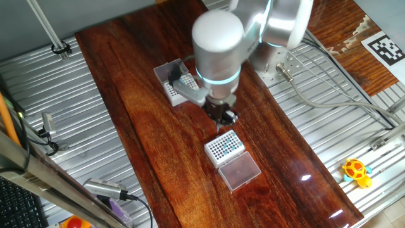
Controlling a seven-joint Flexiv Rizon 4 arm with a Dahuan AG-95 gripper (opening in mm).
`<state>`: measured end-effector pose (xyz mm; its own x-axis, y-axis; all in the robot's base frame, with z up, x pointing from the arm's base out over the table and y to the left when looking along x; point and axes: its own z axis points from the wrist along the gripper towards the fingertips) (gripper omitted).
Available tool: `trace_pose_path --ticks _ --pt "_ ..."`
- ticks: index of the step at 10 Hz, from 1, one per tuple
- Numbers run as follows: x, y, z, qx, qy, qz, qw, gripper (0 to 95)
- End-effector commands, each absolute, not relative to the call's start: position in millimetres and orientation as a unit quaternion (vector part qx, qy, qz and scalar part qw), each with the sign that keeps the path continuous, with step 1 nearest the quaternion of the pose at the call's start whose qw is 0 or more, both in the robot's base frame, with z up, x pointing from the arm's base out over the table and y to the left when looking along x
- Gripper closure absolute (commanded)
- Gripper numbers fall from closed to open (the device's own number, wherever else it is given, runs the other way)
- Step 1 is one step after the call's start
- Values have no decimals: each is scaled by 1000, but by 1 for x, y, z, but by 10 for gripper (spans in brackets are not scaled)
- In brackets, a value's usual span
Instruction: Transfer all medium pipette tips from one holder to another
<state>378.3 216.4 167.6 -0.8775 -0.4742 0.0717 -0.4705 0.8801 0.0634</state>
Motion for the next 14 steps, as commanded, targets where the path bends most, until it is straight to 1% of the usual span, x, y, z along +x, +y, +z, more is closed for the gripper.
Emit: trace_pose_path --ticks 1,3,6,8,10,14 --pt "380 218 164 240 -970 -21 40 950" --pt "380 218 164 236 -971 -21 29 950" --pt "379 214 165 250 -967 -15 35 950" --pt "375 190 166 279 -959 -11 37 950" --pt "365 147 164 337 -941 -12 37 950" --pt "365 147 164 318 -947 -13 33 950"
